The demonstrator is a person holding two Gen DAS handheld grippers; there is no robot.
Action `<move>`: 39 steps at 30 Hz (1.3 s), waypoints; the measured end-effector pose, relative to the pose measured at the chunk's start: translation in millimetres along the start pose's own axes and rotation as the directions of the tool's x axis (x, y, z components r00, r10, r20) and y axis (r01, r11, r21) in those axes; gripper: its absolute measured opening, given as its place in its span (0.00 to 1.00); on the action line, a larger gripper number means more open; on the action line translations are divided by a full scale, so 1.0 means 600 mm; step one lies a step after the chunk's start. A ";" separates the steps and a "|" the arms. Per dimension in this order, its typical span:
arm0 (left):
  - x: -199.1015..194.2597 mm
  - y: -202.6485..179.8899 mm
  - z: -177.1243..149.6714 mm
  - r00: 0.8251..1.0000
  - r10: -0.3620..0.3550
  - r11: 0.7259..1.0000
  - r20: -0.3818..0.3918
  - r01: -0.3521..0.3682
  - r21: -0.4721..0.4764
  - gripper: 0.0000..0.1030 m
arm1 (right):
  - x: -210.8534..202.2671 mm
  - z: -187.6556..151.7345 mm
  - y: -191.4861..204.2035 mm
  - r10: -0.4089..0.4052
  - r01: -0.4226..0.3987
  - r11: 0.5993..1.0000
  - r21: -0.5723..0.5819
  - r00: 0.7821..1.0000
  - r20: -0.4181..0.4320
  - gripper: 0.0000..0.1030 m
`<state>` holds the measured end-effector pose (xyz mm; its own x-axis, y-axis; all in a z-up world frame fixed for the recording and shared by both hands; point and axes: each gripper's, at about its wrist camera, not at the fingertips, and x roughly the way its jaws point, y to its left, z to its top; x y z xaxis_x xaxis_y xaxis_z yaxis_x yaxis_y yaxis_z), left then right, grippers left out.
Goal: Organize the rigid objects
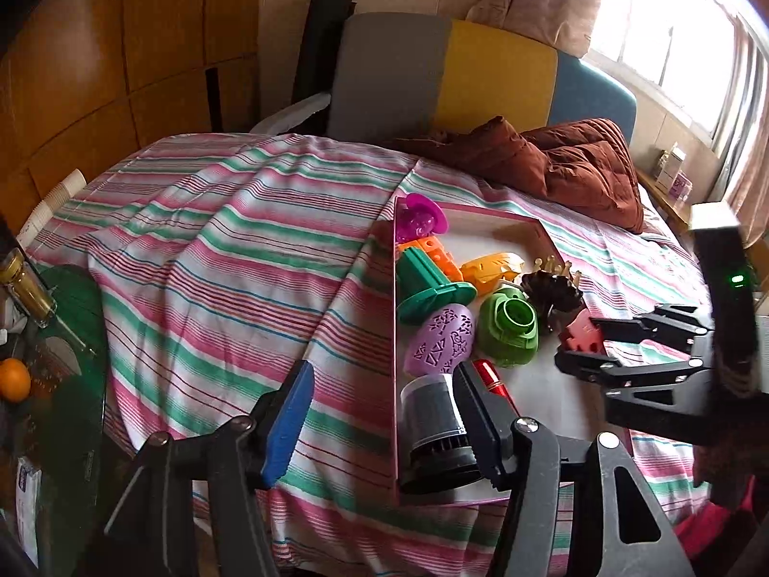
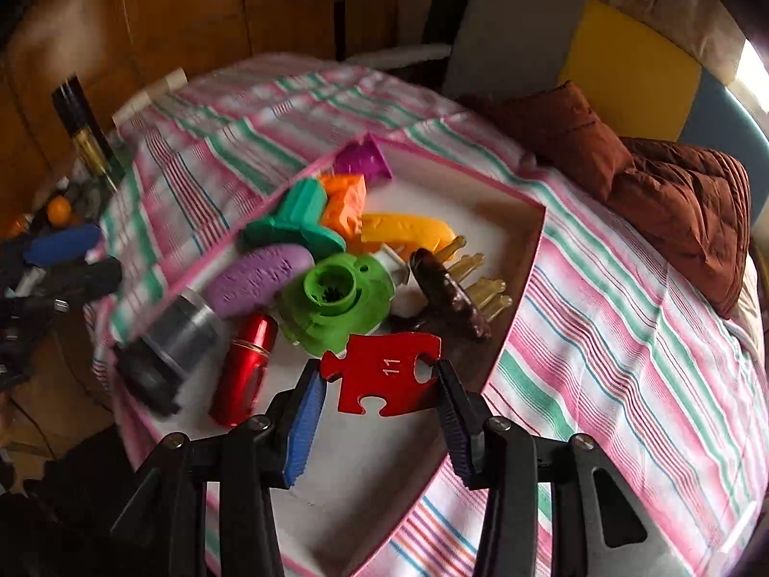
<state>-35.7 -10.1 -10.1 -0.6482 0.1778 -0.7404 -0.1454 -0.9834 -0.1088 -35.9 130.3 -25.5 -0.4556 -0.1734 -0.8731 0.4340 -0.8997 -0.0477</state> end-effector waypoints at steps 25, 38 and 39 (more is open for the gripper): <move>-0.004 -0.016 -0.003 1.000 0.025 1.000 0.009 -0.025 0.016 0.80 | 0.014 -0.026 -0.019 0.004 -0.012 0.979 0.202 0.999 0.040 0.48; -0.046 -0.035 -0.012 0.993 0.088 0.996 0.080 -0.089 0.021 1.00 | -0.070 -0.073 0.004 -0.172 0.085 0.893 0.441 0.972 0.159 0.48; -0.049 -0.036 -0.014 0.992 0.092 0.995 0.085 -0.094 0.021 1.00 | -0.072 -0.075 0.009 -0.183 0.094 0.889 0.448 0.970 0.160 0.48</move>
<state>-7.1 5.4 8.3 -0.7199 0.0888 -0.6884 -0.0989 -0.9948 -0.0249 21.1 151.1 -10.0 -0.6460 -0.0676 -0.7604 -0.0055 -0.9956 0.0932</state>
